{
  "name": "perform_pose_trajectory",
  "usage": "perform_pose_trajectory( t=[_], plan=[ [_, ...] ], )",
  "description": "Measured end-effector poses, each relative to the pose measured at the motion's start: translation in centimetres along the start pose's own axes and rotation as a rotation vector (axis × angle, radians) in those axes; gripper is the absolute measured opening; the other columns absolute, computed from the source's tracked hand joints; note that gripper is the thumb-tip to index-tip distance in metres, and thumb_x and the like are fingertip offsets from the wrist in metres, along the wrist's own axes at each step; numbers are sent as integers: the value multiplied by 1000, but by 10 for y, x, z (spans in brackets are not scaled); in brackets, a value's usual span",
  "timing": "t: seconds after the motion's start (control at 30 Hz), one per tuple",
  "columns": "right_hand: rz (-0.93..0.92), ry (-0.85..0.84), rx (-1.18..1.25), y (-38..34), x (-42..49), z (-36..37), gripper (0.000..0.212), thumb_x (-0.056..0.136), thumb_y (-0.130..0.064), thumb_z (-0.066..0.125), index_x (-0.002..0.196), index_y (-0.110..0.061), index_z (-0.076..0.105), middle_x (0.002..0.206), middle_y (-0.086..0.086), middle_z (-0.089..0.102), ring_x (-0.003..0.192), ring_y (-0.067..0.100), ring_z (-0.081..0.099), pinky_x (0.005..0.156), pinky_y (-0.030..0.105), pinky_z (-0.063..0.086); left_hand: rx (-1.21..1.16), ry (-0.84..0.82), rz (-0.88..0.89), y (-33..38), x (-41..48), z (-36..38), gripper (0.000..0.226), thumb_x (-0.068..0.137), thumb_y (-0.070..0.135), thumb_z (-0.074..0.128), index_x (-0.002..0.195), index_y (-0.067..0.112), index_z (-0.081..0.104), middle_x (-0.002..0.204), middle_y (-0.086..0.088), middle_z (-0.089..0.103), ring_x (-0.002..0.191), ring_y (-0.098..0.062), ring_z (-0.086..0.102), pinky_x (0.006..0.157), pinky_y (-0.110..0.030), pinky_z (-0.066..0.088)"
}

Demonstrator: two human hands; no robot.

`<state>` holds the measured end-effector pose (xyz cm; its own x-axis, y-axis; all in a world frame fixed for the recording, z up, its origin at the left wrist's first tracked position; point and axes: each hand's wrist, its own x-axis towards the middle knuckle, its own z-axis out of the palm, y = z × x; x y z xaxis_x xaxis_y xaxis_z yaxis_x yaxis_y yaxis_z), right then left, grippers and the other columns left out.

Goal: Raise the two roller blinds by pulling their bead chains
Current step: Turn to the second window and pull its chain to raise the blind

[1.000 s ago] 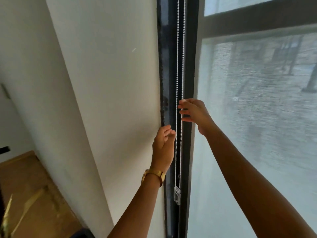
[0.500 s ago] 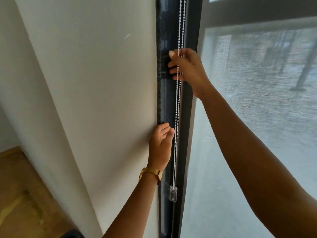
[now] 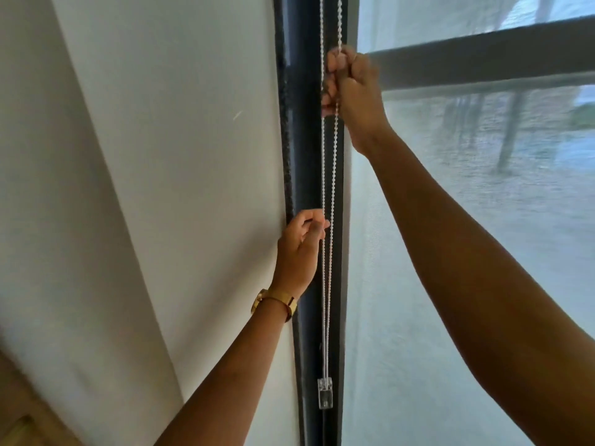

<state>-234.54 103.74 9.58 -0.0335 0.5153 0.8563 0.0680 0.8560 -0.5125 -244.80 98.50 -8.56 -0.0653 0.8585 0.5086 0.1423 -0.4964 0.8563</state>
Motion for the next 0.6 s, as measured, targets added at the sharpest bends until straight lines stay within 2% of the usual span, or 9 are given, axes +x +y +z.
perform_pose_trajectory(
  t=[0.1,0.17,0.33,0.47,0.53,0.6],
  plan=[
    [-35,73,48,-7,-13,-5,31,95,-3,28,72,-14,45,55,-1,41,44,9,41,41,24,39,-44,61,88,37,19,-3,29,98,32,40,118,18,56,119,-3,65,109,-18,63,94,-32,52],
    [-45,89,44,-15,-17,-5,29,93,-5,29,70,-15,43,56,1,38,47,14,37,43,26,33,-81,105,163,68,35,-1,30,99,31,39,118,16,55,124,-9,64,111,-21,63,96,-34,51],
    [-72,169,-41,-25,-34,-5,24,88,-9,31,68,-17,43,60,1,37,53,13,35,50,25,28,-200,212,281,137,67,0,35,99,31,37,114,9,59,116,-14,68,104,-25,66,93,-38,54],
    [-27,196,-71,-23,-62,1,26,91,-10,33,68,-15,44,59,-1,41,55,10,39,51,21,33,-222,149,338,168,82,1,40,101,29,35,115,3,61,110,-16,70,97,-24,66,79,-26,55],
    [5,208,-94,-18,-81,6,26,93,-12,34,70,-9,46,60,-2,43,55,12,41,52,21,35,-244,97,353,180,83,4,39,100,28,36,115,1,60,108,-16,69,92,-21,66,73,-21,54],
    [36,216,-77,-9,-102,9,24,92,-11,34,72,-6,47,60,-2,44,56,13,42,52,19,36,-267,32,348,186,82,8,37,100,27,37,115,1,58,103,-15,69,82,-18,66,70,-23,55]
  ],
)
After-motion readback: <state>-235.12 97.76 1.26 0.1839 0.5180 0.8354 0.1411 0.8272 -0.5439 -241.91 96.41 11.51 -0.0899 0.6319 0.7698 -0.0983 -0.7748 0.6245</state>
